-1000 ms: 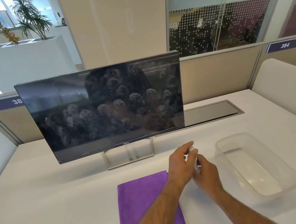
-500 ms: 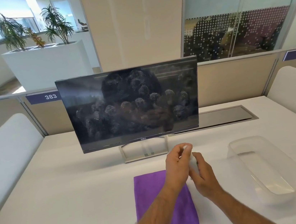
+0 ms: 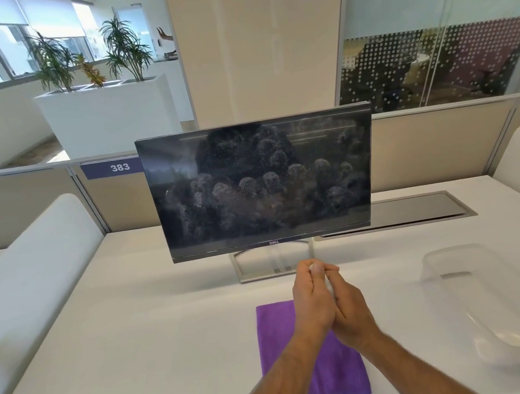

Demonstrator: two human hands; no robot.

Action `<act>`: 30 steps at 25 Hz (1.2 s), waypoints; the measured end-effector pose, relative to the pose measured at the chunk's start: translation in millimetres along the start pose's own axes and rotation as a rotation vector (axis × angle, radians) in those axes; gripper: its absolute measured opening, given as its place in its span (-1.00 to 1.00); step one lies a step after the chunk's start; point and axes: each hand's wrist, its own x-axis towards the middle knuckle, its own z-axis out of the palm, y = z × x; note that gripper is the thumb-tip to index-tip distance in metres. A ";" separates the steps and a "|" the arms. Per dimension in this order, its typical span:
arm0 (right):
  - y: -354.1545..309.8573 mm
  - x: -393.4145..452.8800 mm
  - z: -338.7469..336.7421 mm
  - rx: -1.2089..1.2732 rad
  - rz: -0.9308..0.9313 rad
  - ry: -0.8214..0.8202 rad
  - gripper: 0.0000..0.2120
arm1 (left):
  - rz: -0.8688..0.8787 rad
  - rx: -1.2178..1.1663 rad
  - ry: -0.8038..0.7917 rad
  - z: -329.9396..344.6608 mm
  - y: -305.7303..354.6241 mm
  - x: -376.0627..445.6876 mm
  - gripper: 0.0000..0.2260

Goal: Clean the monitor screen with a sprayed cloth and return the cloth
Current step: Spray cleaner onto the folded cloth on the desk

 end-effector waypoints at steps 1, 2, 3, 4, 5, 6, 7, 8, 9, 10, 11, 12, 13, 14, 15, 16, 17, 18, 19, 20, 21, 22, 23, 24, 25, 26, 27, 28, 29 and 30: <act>-2.1 0.8 1.4 -0.009 -0.007 -0.005 -0.86 | -0.007 0.001 0.005 -3.1 0.1 0.6 -0.73; -4.2 1.0 2.9 -0.015 -0.009 -0.011 -0.85 | -0.015 0.006 0.011 -5.9 0.0 0.8 -0.73; -6.5 1.2 4.2 -0.022 -0.005 -0.020 -0.81 | -0.022 0.010 0.018 -8.2 -0.4 1.1 -0.73; -8.9 1.3 5.9 -0.035 -0.002 -0.031 -0.74 | -0.027 0.014 0.027 -10.1 -1.5 1.3 -0.74; -11.0 1.3 7.2 -0.053 0.000 -0.041 -0.68 | -0.032 0.018 0.034 -11.7 -2.1 1.0 -0.74; -12.2 1.5 8.4 -0.070 0.001 -0.046 -0.64 | -0.038 0.023 0.039 -13.0 -2.5 1.1 -0.74; -12.7 2.0 9.7 -0.085 0.000 -0.048 -0.62 | -0.043 0.027 0.045 -14.6 -2.8 1.6 -0.74; -12.5 2.2 10.9 -0.098 -0.002 -0.050 -0.63 | -0.048 0.029 0.052 -16.2 -3.2 2.7 -0.74; -12.5 2.6 12.3 -0.111 -0.003 -0.059 -0.65 | -0.052 0.027 0.061 -18.5 -3.9 4.1 -0.74; -13.1 2.9 13.8 -0.125 -0.004 -0.069 -0.67 | -0.057 0.021 0.066 -20.3 -4.7 5.1 -0.73; -14.2 3.4 15.0 -0.138 -0.004 -0.078 -0.68 | -0.063 0.013 0.066 -21.8 -5.4 5.4 -0.73; -14.8 4.6 15.9 -0.146 -0.003 -0.085 -0.67 | -0.071 0.000 0.064 -22.8 -6.2 5.7 -0.72; -15.3 5.9 16.4 -0.149 -0.001 -0.090 -0.65 | -0.083 -0.016 0.064 -23.6 -7.3 6.0 -0.71; -15.4 7.1 16.5 -0.145 0.004 -0.095 -0.64 | -0.096 -0.034 0.068 -24.5 -8.1 6.5 -0.70; -15.2 7.8 16.4 -0.143 0.012 -0.108 -0.63 | -0.108 -0.053 0.076 -25.6 -8.7 7.3 -0.70; -14.8 8.0 16.1 -0.148 0.018 -0.131 -0.64 | -0.121 -0.079 0.094 -27.2 -8.5 8.0 -0.69; -14.6 7.8 16.5 -0.156 0.019 -0.160 -0.65 | -0.136 -0.117 0.121 -28.9 -7.9 9.6 -0.69; -15.2 6.4 18.0 -0.151 0.018 -0.184 -0.65 | -0.147 -0.163 0.146 -30.8 -6.6 12.1 -0.70; -16.5 4.6 20.1 -0.126 0.020 -0.193 -0.63 | -0.147 -0.191 0.161 -32.2 -5.4 15.1 -0.70; -17.6 4.3 22.3 -0.095 0.025 -0.186 -0.62 | -0.139 -0.205 0.163 -32.5 -3.3 17.6 -0.70; -18.0 5.7 24.2 -0.070 0.033 -0.169 -0.63 | -0.134 -0.207 0.153 -32.6 -1.4 19.2 -0.70; -18.1 7.9 25.5 -0.054 0.041 -0.153 -0.70 | -0.138 -0.218 0.133 -32.4 -0.1 20.5 -0.71; -18.1 10.3 25.7 -0.062 0.044 -0.145 -0.77 | -0.145 -0.239 0.111 -32.6 0.5 21.2 -0.72; -17.9 12.5 25.0 -0.085 0.041 -0.149 -0.81 | -0.148 -0.266 0.091 -33.5 0.1 22.3 -0.73; -17.9 13.5 23.7 -0.109 0.034 -0.155 -0.80 | -0.144 -0.288 0.079 -35.6 -0.3 23.4 -0.74; -17.8 13.6 22.1 -0.126 0.025 -0.153 -0.76 | -0.132 -0.309 0.073 -38.5 -1.0 24.3 -0.75; -17.7 13.4 20.8 -0.132 0.016 -0.144 -0.69 | -0.114 -0.320 0.080 -42.4 -1.9 26.0 -0.77; -17.8 12.3 20.1 -0.133 0.009 -0.133 -0.62 | -0.090 -0.328 0.098 -47.4 -3.0 28.1 -0.79; -18.2 10.7 20.1 -0.133 0.007 -0.126 -0.56 | -0.068 -0.319 0.126 -54.2 -4.6 30.6 -0.81; -18.2 9.2 20.6 -0.120 0.010 -0.116 -0.54 | -0.046 -0.308 0.153 -63.0 -6.5 33.6 -0.83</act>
